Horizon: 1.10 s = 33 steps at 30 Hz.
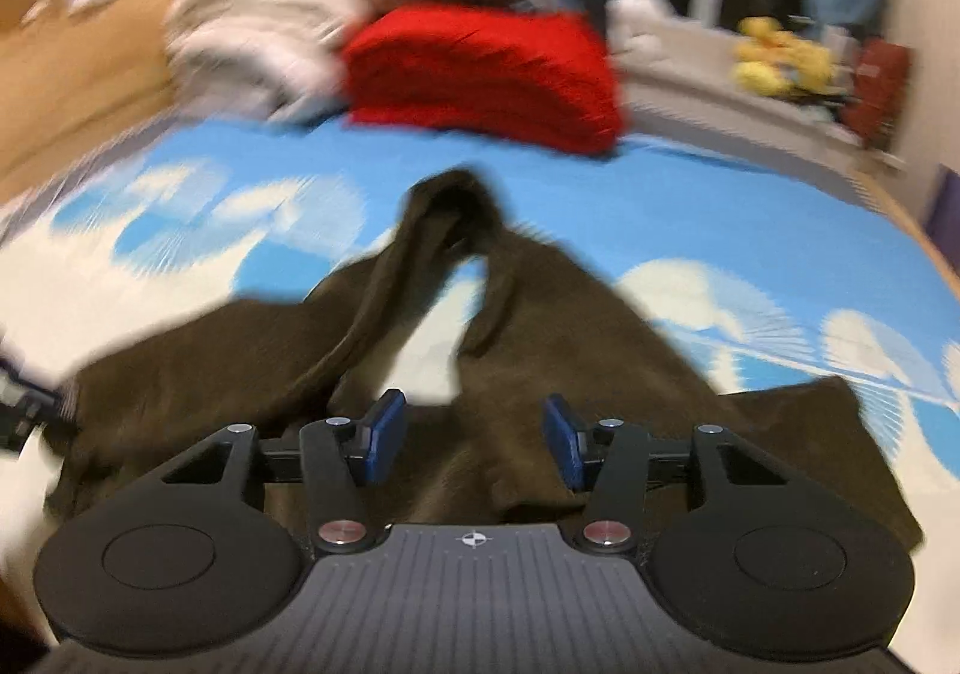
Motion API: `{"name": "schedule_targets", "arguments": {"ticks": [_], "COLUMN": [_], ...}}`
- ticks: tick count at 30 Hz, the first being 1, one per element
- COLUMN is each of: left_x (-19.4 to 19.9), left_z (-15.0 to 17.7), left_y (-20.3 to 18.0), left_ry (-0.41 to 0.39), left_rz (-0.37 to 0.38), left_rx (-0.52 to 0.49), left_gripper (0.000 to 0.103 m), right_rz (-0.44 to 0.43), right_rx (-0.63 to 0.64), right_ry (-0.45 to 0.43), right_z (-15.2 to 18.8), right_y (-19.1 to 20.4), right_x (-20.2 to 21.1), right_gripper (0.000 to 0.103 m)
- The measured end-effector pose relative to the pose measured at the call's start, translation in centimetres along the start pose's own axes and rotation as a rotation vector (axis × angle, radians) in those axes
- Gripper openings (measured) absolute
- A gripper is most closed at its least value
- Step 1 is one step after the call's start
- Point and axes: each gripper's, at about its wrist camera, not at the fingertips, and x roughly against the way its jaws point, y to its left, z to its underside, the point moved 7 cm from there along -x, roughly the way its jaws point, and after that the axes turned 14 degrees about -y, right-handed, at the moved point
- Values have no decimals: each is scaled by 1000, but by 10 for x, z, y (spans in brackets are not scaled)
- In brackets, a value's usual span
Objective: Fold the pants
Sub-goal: 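Grasp the grey waistband with the left gripper while the right gripper grasps a pant leg hem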
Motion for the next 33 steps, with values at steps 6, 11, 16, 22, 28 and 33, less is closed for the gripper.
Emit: {"name": "schedule_targets", "arguments": {"ticks": [6,11,16,22,28,33], "left_x": [-34,-38,-33,-26,-44,-42], "left_z": [35,24,-9,-58,-86,-67], "left_y": [-5,23,87,161,233,266], "left_ry": [127,121,20,-181,-266,-243], "left_rz": [-39,-114,-291,-471,-544,-555], "left_rx": [-286,-345,-155,124,474,705], "left_gripper": [59,27,20,18,22,52], "right_rz": [-297,-407,-389,-453,-607,-526], "right_rx": [286,491,698,702,596,471], "right_ry": [104,183,271,296,257,223], "right_z": [42,74,104,111,103,90], "right_y": [76,117,123,131,132,107], "right_x": [-5,-11,-26,-25,-10,-9], "right_gripper": [65,66,57,23,16,19]}}
